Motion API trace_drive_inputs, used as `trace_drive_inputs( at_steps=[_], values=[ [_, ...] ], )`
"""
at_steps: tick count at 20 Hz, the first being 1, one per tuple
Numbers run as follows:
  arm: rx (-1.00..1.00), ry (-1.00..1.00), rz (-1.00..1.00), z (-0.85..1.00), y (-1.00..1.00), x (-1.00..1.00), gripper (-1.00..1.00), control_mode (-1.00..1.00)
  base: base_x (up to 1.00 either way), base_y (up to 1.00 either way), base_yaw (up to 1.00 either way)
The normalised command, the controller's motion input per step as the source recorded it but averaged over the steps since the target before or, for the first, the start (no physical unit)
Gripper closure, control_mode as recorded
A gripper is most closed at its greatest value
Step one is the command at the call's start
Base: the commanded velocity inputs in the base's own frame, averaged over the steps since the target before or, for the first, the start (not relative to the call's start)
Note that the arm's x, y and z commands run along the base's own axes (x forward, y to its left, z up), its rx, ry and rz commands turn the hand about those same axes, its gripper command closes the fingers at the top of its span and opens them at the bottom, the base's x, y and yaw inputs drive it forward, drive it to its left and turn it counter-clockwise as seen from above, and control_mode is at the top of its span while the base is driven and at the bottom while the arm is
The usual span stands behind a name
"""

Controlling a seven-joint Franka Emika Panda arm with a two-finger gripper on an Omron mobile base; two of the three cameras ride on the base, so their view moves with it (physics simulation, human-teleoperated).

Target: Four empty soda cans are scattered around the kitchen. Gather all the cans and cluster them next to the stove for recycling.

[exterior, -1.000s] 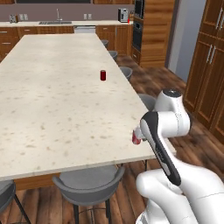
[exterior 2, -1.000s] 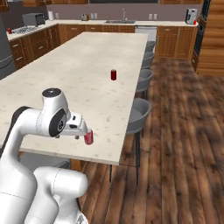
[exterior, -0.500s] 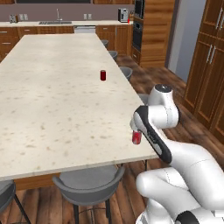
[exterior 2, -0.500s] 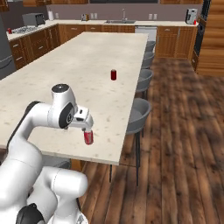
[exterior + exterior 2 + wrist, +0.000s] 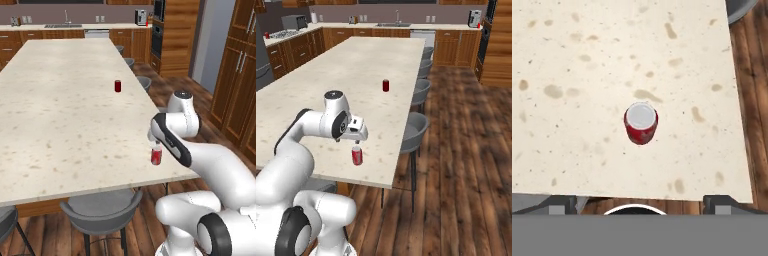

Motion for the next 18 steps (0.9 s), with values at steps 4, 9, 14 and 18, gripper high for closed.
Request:
trace_drive_inputs(
  at_steps=[4, 9, 14, 18],
  values=[
    [0.00, 0.00, 0.00, -0.09, 0.00, 0.19, -1.00, -1.00, 0.00, 0.00, 0.00],
    [0.00, 0.00, 0.00, -0.19, 0.00, 0.24, -1.00, -1.00, 0.00, 0.00, 0.00],
    [0.00, 0.00, 0.00, -0.30, 0.00, 0.26, -1.00, -1.00, 0.00, 0.00, 0.00],
    [0.00, 0.00, 0.00, -0.34, 0.00, 0.23, -1.00, -1.00, 0.00, 0.00, 0.00]
  ],
)
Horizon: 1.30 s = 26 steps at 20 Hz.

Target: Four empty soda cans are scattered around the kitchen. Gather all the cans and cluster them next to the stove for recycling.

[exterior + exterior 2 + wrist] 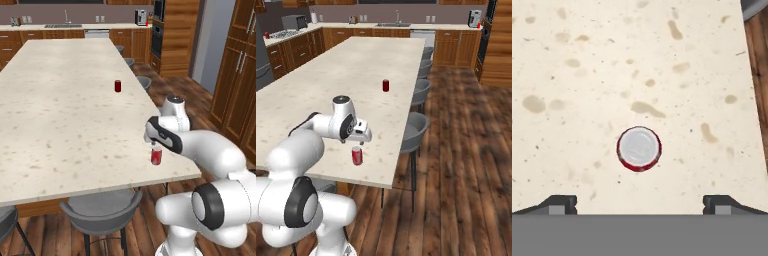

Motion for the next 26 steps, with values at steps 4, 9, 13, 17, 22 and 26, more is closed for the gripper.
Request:
trace_drive_inputs(
  at_steps=[4, 9, 13, 17, 22, 26],
  values=[
    [0.00, 0.00, 0.00, -0.26, 0.00, 0.09, -1.00, -1.00, 0.00, 0.00, 0.00],
    [0.00, 0.00, 0.00, -0.24, 0.00, 0.05, -1.00, -1.00, 0.00, 0.00, 0.00],
    [0.00, 0.01, 0.00, -0.22, 0.00, 0.13, -1.00, -1.00, 0.00, 0.00, 0.00],
    [0.00, 0.00, 0.00, -0.22, 0.00, 0.10, -1.00, -1.00, 0.00, 0.00, 0.00],
    [0.00, 0.02, 0.00, -0.16, 0.00, 0.11, -1.00, -1.00, 0.00, 0.00, 0.00],
    [0.00, 0.04, 0.00, -0.14, 0.00, 0.11, -1.00, -1.00, 0.00, 0.00, 0.00]
  ],
)
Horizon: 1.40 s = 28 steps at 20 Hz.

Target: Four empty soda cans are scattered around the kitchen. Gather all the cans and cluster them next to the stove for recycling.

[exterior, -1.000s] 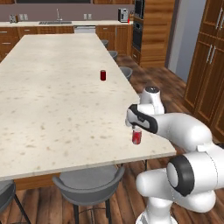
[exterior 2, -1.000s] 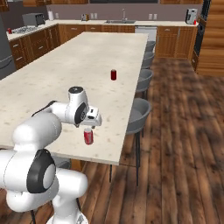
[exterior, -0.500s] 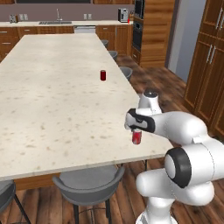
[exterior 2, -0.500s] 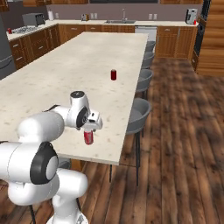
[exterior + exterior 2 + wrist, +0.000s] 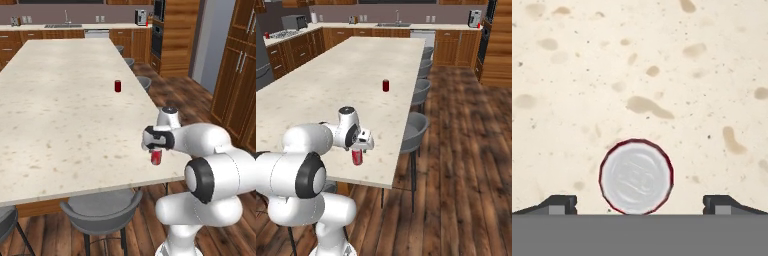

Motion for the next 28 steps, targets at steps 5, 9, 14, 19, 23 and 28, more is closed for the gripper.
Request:
trace_drive_inputs(
  at_steps=[5, 9, 14, 19, 23, 28],
  values=[
    [0.00, 0.05, 0.00, -0.11, 0.00, 0.16, -1.00, -1.00, 0.00, 0.00, 0.00],
    [0.00, 0.04, 0.00, -0.07, 0.00, 0.17, -1.00, -1.00, 0.00, 0.00, 0.00],
    [0.00, 0.05, 0.00, -0.08, 0.00, 0.05, -1.00, -1.00, 0.00, 0.00, 0.00],
    [0.00, 0.06, 0.00, -0.09, 0.00, 0.01, -1.00, -1.00, 0.00, 0.00, 0.00],
    [0.00, 0.02, 0.00, -0.01, 0.00, 0.00, -1.00, -1.00, 0.00, 0.00, 0.00],
    [0.00, 0.00, 0.00, 0.00, 0.00, 0.00, -1.00, -1.00, 0.00, 0.00, 0.00]
  ],
)
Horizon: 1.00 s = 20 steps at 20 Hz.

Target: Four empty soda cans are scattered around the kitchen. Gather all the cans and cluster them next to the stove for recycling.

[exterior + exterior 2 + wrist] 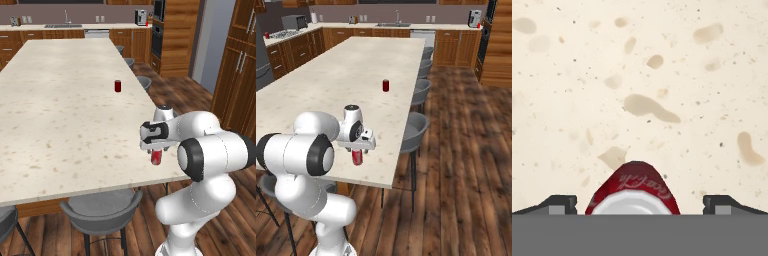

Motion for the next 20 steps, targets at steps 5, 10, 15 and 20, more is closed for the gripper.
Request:
trace_drive_inputs(
  at_steps=[5, 10, 15, 20],
  values=[
    [0.00, 0.00, 0.00, 0.00, 0.00, -0.08, -1.00, -1.00, 0.00, 0.00, 0.00],
    [0.00, 0.00, 0.00, 0.00, 0.00, -0.19, -1.00, -1.00, 0.00, 0.00, 0.00],
    [0.00, 0.00, 0.00, 0.00, 0.00, -0.10, -1.00, -1.00, 0.00, 0.00, 0.00],
    [0.00, 0.00, 0.00, 0.00, 0.00, 0.05, -1.00, -1.00, 0.00, 0.00, 0.00]
  ],
)
